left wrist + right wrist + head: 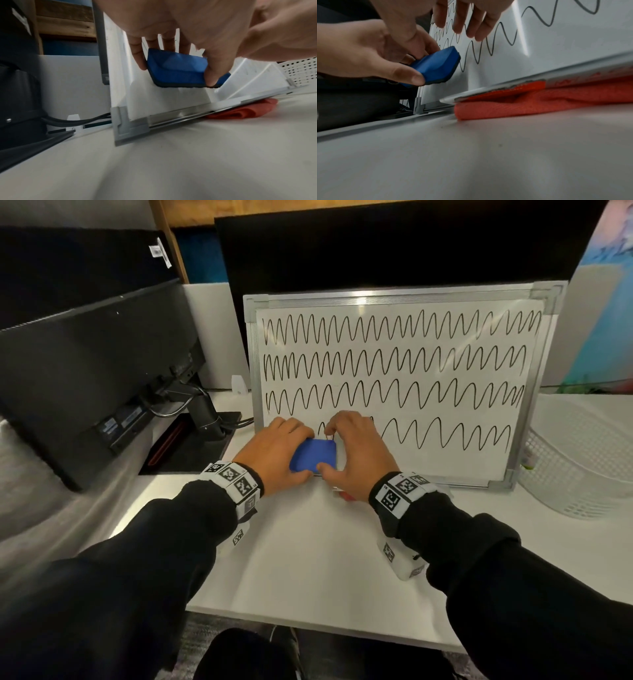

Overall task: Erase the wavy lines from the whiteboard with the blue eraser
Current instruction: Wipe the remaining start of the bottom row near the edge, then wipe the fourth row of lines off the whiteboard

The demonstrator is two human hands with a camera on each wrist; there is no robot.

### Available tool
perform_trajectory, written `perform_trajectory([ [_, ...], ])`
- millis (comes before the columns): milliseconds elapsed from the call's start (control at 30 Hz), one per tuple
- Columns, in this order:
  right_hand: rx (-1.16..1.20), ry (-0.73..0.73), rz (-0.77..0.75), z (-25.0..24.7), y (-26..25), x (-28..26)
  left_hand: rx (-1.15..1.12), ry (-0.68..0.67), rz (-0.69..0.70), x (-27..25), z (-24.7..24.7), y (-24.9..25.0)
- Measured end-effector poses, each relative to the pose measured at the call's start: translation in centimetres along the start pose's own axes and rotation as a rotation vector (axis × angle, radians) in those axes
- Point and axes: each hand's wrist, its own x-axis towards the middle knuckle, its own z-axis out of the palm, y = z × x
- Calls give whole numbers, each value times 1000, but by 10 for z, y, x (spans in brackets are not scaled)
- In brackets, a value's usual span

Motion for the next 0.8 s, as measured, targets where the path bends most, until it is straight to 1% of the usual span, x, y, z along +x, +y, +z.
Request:
perform_trajectory([
  [100, 52, -136, 3, 4, -4, -4, -124, 56, 37, 0, -1, 10],
  [200, 38, -178, 48, 4, -9, -6, -203, 81, 52, -1, -1, 12],
  [267, 24, -208, 103, -2, -6, -6, -242, 101, 17, -3, 0, 6],
  [300, -4, -221, 121, -5, -3, -6, -274, 139, -30, -5, 1, 2],
  [367, -97, -226, 112, -10, 4, -8, -377, 287, -193, -4, 3, -4],
  [400, -139, -225, 98, -13, 8, -10, -451, 374, -314, -2, 5, -6],
  [500, -214, -247, 77, -17, 14, -14, -748, 592, -764, 8, 12, -12],
  [533, -226, -245, 83, -18, 16, -15, -829, 642, -876, 11, 15, -14],
  [567, -236, -240, 88, -19, 18, -16, -894, 669, -957, 12, 17, -14],
  [633, -253, -219, 90, -21, 21, -17, -995, 658, -1060, 13, 25, -14],
  [667, -263, -208, 89, -21, 23, -18, -1024, 624, -1097, 13, 28, -12],
  [800, -303, -204, 60, -23, 27, -18, -990, 506, -1145, 11, 40, -13],
])
